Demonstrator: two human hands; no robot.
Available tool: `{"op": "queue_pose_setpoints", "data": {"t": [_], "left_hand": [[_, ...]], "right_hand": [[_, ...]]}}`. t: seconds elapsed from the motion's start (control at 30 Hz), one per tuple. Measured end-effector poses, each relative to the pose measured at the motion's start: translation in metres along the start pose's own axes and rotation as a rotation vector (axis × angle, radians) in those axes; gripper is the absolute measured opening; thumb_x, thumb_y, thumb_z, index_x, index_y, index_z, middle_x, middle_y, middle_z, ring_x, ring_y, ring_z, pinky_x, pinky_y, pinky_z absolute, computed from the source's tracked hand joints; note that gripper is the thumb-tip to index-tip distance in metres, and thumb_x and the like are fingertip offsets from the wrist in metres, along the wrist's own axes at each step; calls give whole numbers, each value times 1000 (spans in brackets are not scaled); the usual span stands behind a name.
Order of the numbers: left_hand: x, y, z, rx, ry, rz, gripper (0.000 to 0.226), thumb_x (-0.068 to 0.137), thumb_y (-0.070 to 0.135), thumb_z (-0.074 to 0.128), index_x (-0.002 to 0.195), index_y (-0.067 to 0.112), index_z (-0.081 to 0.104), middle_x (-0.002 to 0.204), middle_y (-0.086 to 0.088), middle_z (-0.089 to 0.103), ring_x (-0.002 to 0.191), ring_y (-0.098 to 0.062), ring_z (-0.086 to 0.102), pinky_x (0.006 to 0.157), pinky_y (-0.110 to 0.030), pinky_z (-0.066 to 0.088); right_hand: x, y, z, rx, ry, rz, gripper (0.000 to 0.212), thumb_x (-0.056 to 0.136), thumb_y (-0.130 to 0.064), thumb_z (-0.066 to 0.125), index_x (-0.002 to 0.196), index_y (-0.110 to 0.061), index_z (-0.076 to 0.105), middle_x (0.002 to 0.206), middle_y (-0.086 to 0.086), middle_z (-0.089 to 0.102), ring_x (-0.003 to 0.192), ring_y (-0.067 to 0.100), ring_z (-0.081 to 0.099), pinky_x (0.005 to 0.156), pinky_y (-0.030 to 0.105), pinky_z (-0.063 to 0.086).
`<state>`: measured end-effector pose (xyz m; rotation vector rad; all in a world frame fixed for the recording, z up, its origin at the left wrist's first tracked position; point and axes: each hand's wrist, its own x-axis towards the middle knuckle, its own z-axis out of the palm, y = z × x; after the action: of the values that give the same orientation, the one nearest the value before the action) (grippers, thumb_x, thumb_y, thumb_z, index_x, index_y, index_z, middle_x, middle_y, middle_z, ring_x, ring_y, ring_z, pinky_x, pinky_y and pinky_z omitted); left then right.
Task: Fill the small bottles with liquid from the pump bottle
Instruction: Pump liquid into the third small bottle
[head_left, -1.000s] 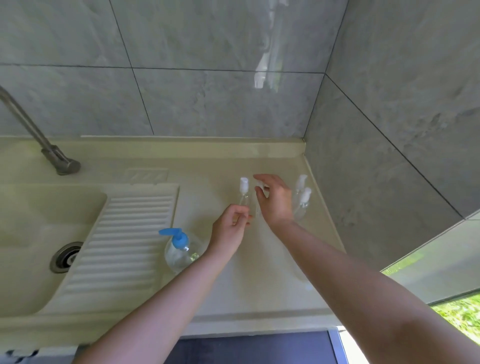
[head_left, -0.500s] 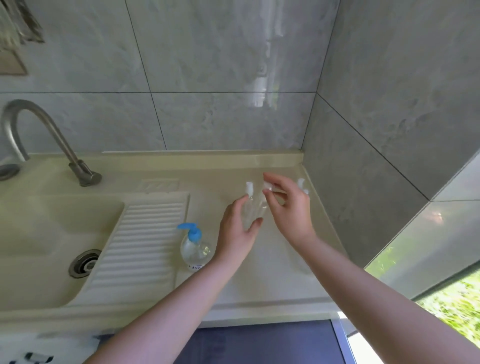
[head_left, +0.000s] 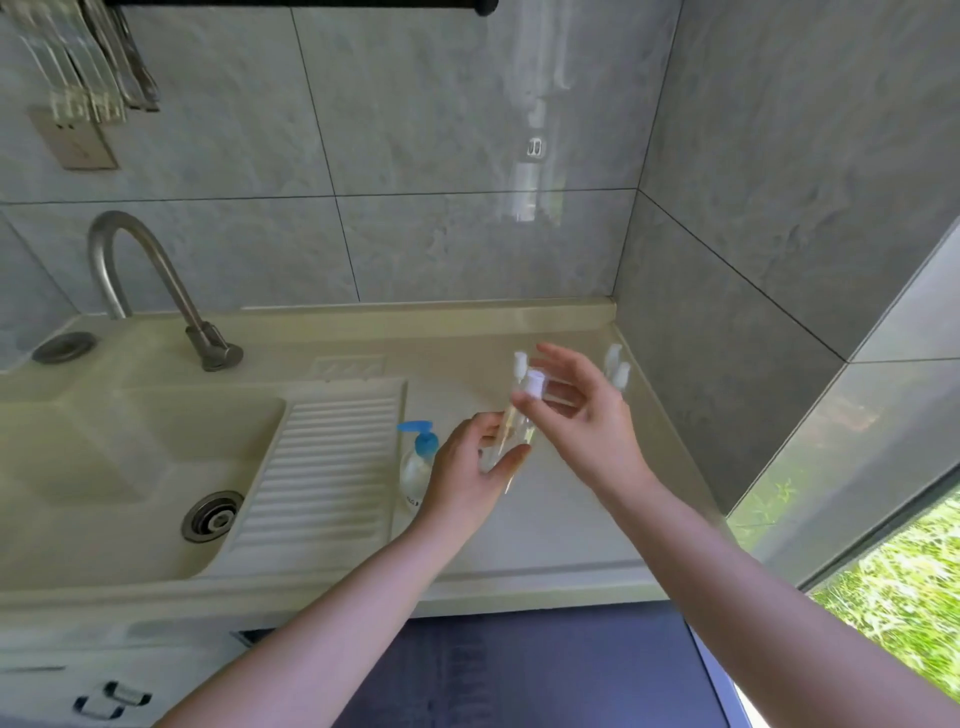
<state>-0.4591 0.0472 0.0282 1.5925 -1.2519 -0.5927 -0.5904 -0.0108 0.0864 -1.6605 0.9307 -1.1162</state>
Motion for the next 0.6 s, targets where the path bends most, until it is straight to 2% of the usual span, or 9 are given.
{"op": "queue_pose_setpoints", "data": {"t": [0.07,0.17,0.3,0.37,0.5,0.6], "left_hand": [[-11,0,-6,-14,15,-3,33,84,26,75,112,21,59,111,8,63,100,1,58,87,-10,43],[-29,0,-10,-64,42,-12,35,80,26,79,109,22,59,109,11,63,96,2,60,85,-9,43],[-46,-7,-12,-152,43,-83,33,80,30,79,104,29,56,107,15,62,94,-5,64,84,-35,55],[-50,-9,-14,-164,38,-105,32,80,32,78,103,30,56,105,15,62,92,-7,65,82,-41,56],[-55,-10,-23,-165,28,-116,30,82,28,77,104,27,56,103,16,63,91,-8,67,85,-36,54],[-57,-12,-28,-149,40,-120,29,82,28,77,103,29,56,102,19,64,90,-4,66,83,-28,52]], "right_hand": [[-11,1,5,-82,22,50,52,73,-36,86,118,-25,63,106,-13,69,97,1,67,86,24,56],[-25,1,10,-127,85,82,43,69,-35,89,100,-22,62,87,-10,69,80,-1,66,75,19,55],[-33,0,18,-54,78,139,34,69,-27,90,90,-19,65,76,-9,68,70,2,64,71,19,53],[-36,2,21,-29,55,164,32,68,-27,90,90,-20,68,77,-7,70,71,5,65,72,20,54],[-40,1,23,10,-61,185,26,78,-21,84,100,-24,71,87,-5,75,85,8,70,80,21,54],[-43,-5,25,65,-220,224,50,88,-18,72,134,-31,58,111,-10,73,106,5,67,94,23,50]]}}
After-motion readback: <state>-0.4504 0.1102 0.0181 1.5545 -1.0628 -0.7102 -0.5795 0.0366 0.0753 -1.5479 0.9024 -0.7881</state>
